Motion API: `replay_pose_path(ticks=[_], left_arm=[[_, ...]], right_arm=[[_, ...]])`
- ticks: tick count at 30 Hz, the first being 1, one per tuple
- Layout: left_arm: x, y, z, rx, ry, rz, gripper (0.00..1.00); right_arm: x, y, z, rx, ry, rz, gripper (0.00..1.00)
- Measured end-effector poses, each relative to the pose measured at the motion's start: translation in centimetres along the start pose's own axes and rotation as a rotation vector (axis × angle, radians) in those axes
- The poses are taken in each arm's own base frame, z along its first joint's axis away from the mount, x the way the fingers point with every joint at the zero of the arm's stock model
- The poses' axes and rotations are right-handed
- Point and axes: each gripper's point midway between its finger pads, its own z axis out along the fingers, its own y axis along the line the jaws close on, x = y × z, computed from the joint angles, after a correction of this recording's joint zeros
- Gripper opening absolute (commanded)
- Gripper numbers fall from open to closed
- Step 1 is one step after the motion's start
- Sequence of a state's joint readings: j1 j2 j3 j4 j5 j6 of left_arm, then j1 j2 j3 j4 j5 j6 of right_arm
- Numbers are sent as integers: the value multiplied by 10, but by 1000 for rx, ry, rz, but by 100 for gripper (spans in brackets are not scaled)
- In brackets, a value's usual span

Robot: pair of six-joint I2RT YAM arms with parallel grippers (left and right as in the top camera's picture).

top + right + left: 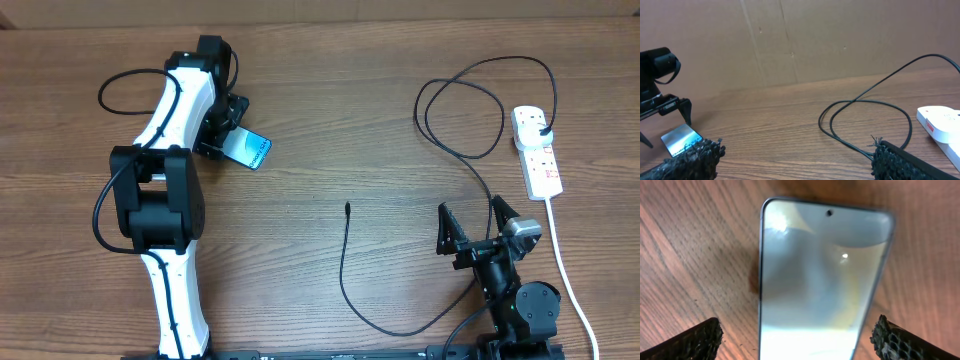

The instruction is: Plug charger to phone and switch on socket

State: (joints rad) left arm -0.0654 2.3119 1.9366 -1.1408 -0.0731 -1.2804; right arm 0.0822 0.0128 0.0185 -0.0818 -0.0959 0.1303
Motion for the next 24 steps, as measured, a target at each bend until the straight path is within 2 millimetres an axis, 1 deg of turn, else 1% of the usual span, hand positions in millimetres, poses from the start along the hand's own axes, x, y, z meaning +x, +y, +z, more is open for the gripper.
replay_pose_path(ticks=[19, 24], left_arm=[[-7, 3, -1, -14, -35, -2, 100], [-6, -1, 2, -6, -37, 0, 100]], right_arm=[[0, 0, 0, 0, 0, 0, 100], [0, 0, 0, 0, 0, 0, 100]])
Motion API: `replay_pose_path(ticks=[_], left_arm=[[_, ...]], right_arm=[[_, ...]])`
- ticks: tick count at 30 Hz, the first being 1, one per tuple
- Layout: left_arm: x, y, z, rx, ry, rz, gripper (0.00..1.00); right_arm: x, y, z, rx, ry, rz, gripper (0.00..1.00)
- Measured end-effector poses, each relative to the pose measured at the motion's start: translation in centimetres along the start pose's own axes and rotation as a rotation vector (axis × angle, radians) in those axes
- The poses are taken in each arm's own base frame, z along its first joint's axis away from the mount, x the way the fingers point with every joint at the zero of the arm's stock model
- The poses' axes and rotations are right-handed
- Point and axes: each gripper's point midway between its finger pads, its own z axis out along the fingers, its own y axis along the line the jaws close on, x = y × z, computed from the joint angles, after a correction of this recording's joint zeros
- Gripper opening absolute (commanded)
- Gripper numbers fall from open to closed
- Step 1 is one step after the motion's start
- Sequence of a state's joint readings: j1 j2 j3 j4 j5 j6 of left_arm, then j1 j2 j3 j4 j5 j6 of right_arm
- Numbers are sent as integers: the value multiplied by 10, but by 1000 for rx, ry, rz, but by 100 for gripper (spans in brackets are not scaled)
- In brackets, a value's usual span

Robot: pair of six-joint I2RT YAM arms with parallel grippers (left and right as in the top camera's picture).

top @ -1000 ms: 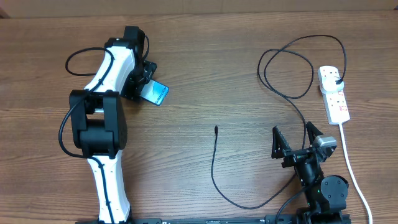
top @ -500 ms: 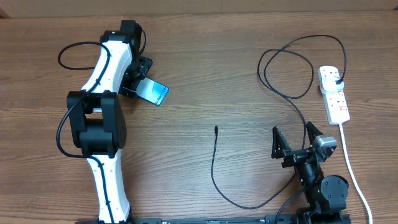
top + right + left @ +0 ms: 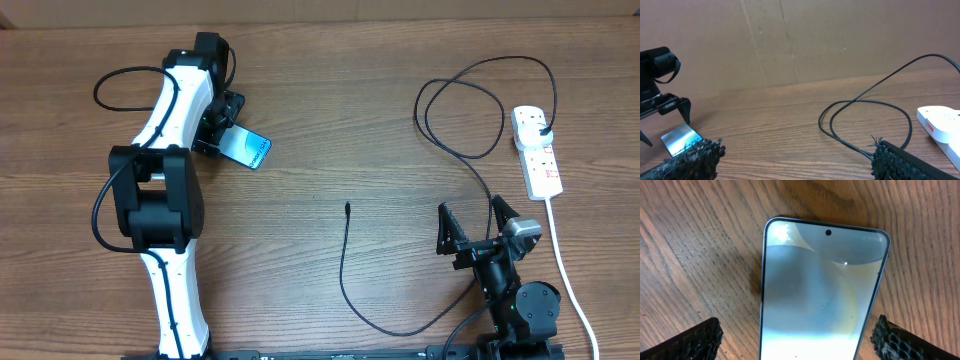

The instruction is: Plug charger to phone and switch on socket

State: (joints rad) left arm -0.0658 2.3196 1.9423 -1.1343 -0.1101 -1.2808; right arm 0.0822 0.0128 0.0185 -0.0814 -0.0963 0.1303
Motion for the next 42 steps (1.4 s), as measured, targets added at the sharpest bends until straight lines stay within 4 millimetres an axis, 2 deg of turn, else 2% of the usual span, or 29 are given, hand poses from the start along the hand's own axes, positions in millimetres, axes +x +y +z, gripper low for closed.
replay_pose_path(ticks=[12, 25, 29, 33, 42], left_arm=[[2, 3, 14, -29, 9, 3, 100], [2, -9, 14, 21, 11, -7, 100], [4, -9, 15, 19, 22, -9, 100], [9, -4, 24, -12, 45, -6, 100], [12, -8, 25, -3, 69, -21, 100]], right_arm=[[0, 0, 0, 0, 0, 0, 100], [0, 0, 0, 0, 0, 0, 100], [0, 0, 0, 0, 0, 0, 100], [0, 0, 0, 0, 0, 0, 100], [0, 0, 0, 0, 0, 0, 100]])
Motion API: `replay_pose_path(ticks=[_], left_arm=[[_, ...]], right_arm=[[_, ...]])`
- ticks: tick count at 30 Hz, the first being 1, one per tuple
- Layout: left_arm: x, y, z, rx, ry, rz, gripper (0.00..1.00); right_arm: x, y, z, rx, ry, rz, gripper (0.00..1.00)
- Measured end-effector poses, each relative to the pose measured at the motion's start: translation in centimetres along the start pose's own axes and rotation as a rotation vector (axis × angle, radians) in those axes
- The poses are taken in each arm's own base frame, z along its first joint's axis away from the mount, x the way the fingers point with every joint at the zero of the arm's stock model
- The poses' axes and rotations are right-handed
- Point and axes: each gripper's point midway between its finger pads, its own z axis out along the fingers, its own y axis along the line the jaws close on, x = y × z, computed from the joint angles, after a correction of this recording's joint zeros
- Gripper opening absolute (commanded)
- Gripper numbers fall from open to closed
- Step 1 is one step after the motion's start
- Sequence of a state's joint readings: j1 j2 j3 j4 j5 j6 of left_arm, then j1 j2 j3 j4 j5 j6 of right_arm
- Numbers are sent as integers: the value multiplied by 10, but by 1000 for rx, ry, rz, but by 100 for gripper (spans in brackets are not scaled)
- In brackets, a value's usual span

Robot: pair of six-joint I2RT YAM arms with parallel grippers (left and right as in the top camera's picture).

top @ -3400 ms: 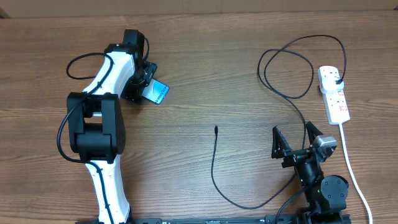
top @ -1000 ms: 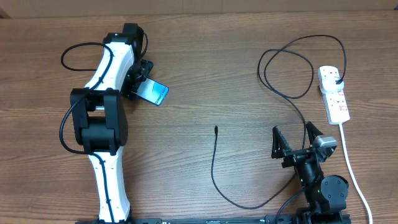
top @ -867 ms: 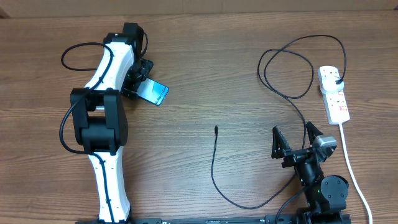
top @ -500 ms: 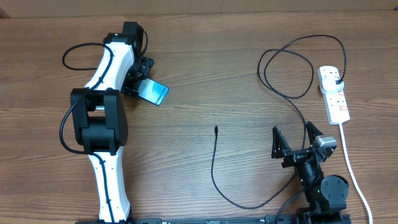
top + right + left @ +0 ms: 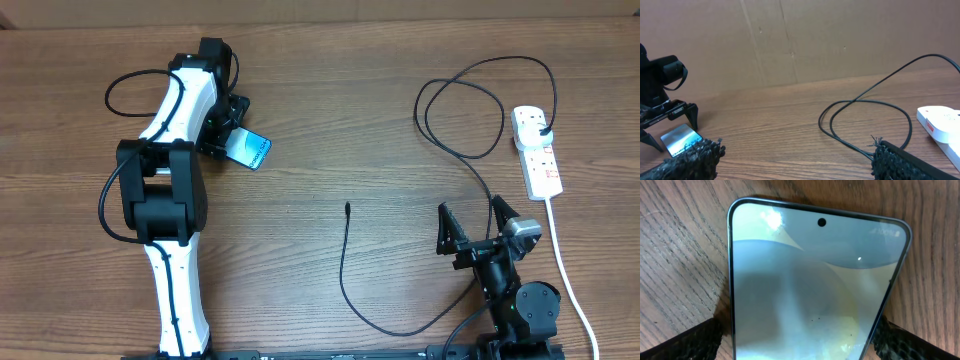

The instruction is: Plug charger to phone and switch on socket

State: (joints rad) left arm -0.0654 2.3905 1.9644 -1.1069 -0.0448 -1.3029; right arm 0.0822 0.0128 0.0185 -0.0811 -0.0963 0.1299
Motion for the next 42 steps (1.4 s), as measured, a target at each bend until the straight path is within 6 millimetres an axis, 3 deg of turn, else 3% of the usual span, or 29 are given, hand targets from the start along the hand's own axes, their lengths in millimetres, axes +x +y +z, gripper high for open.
replay_pose_path(ticks=[21, 42], left_arm=[[8, 3, 0, -11, 47, 1, 100], [10, 4, -1, -13, 57, 1, 90]], right_arm=[[0, 0, 0, 1, 1, 0, 100], [0, 0, 0, 0, 1, 0, 100]])
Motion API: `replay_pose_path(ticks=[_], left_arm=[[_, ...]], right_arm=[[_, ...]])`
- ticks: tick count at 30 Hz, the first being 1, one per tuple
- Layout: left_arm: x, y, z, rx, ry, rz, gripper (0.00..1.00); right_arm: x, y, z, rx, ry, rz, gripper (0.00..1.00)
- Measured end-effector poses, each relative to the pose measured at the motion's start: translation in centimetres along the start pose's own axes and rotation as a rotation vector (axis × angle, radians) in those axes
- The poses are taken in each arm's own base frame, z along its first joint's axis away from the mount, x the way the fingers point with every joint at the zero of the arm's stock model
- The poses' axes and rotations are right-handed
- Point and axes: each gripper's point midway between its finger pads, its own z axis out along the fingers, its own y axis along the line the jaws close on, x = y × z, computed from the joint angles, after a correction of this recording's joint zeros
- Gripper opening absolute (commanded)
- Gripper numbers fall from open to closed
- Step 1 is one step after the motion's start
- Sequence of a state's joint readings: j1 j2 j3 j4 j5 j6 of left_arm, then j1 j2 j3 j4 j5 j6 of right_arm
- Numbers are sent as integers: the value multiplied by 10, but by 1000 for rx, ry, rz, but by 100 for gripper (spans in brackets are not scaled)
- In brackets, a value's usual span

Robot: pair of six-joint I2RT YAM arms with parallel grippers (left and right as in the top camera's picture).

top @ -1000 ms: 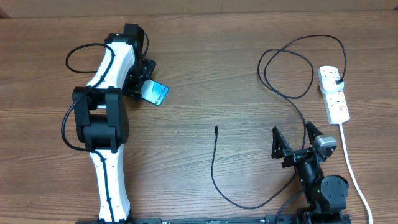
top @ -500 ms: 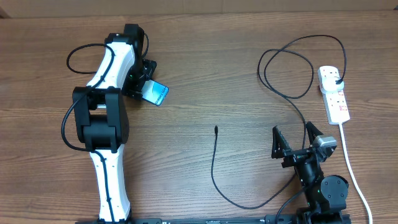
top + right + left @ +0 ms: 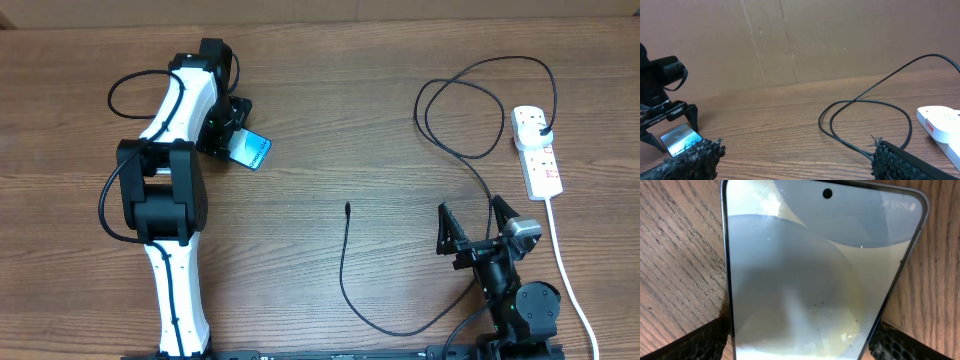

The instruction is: Plug charger to phone and switch on socket

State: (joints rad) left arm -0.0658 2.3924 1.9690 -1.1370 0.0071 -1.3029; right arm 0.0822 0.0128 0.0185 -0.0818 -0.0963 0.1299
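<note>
The phone [image 3: 254, 151] lies face up, screen lit, at the table's back left, and fills the left wrist view [image 3: 815, 270]. My left gripper [image 3: 230, 140] is open and straddles it [image 3: 800, 347], with the black fingertips [image 3: 702, 342] close beside its two long edges. The black charger cable [image 3: 342, 270] lies loose mid-table, its free connector end [image 3: 347, 208] pointing away from me. The cable runs back to a plug in the white socket strip [image 3: 540, 165] at the right. My right gripper [image 3: 470, 206] is open and empty near the front edge [image 3: 797, 157].
The cable makes a large loop [image 3: 460, 110] left of the strip, also seen in the right wrist view [image 3: 865, 107]. The strip's white lead [image 3: 565, 270] runs toward the front right. A brown cardboard wall [image 3: 815, 40] backs the table.
The left wrist camera is closer to the phone, which now fills more of its view, and the fingertips sit right beside its edges. The right arm and cable have not moved.
My left gripper was open over the phone's top end, then a little farther off with more table showing. Then it was lower with the phone wider between the fingers, and now lower still. The cable, strip and right arm stayed put throughout.
</note>
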Motion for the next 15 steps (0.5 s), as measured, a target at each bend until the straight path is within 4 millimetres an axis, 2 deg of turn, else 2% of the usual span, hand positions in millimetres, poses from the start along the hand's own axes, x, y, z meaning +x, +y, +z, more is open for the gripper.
replay_pose_path(ticks=[15], left_arm=[[0, 0, 0, 0, 1, 0, 85]], right_arm=[[0, 0, 0, 0, 0, 1, 100]])
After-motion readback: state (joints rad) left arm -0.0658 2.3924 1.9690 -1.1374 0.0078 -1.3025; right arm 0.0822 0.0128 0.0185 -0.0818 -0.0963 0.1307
